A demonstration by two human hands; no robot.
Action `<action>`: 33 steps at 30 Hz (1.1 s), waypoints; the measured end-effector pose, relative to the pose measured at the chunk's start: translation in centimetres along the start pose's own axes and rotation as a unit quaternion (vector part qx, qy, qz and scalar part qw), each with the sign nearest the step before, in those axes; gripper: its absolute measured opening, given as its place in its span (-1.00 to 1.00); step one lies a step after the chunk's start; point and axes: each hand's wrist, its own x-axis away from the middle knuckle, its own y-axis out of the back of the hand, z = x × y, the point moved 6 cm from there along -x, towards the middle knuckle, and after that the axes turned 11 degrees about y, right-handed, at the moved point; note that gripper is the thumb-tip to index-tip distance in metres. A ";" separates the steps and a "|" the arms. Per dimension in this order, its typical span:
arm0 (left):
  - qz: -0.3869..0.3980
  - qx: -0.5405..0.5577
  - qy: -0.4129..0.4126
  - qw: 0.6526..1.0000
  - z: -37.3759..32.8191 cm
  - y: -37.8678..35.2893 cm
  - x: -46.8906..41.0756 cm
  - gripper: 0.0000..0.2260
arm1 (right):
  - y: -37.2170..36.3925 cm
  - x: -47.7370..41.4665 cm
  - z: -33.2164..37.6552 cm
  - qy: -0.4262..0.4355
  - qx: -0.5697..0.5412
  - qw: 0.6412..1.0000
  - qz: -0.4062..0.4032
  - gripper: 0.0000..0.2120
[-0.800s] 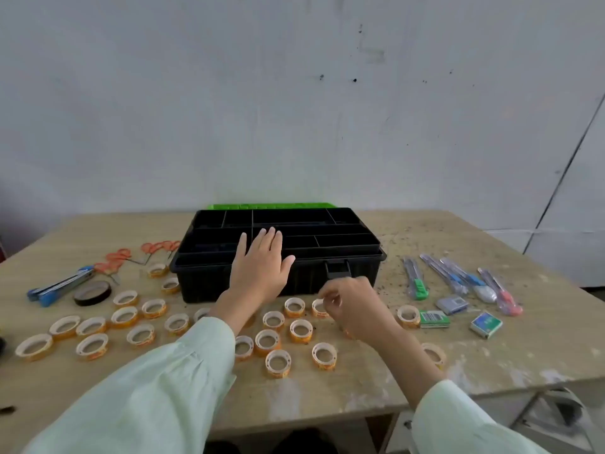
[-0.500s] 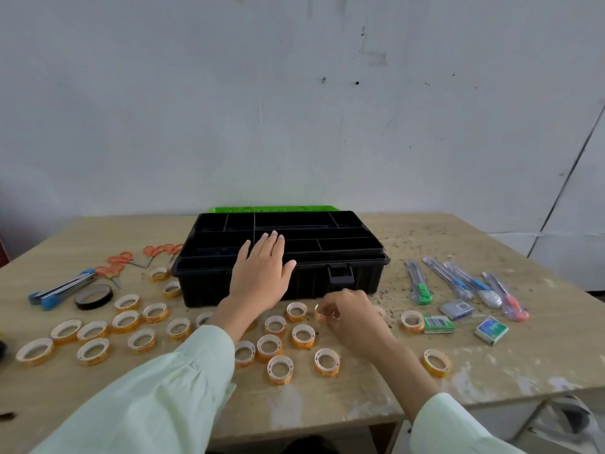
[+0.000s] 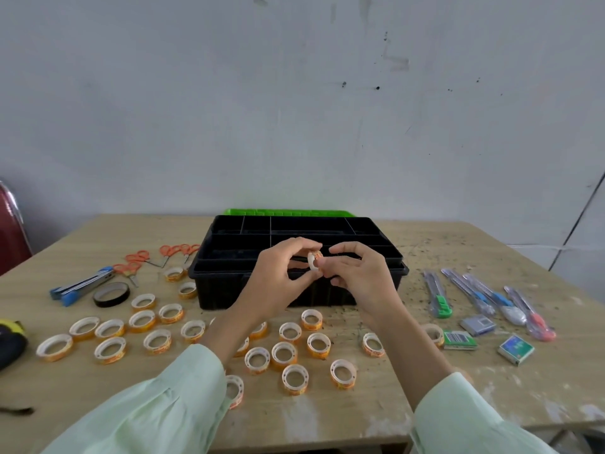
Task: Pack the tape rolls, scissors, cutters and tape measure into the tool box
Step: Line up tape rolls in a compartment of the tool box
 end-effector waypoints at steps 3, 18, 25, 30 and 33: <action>-0.041 -0.009 -0.010 0.999 0.4 0.6 0.4 -0.74 | -0.5 0.0 -0.8 -0.001 -0.020 1.000 -0.004 -0.78; -0.117 -0.025 0.140 0.983 7.0 3.9 -6.1 -0.75 | -5.2 1.0 -5.3 0.029 0.520 0.813 0.260 -0.95; -0.033 -0.115 0.135 0.984 6.8 2.6 -7.7 -0.78 | -5.1 0.6 -5.9 0.000 0.469 0.841 0.271 -0.88; 0.012 -0.139 0.153 0.978 7.5 2.6 -7.9 -0.79 | -3.9 -0.1 -2.0 0.005 0.342 0.906 0.249 -0.81; 0.013 -0.132 0.160 0.978 7.8 3.0 -7.8 -0.87 | -3.6 -1.9 1.4 0.056 0.239 0.955 0.166 -0.81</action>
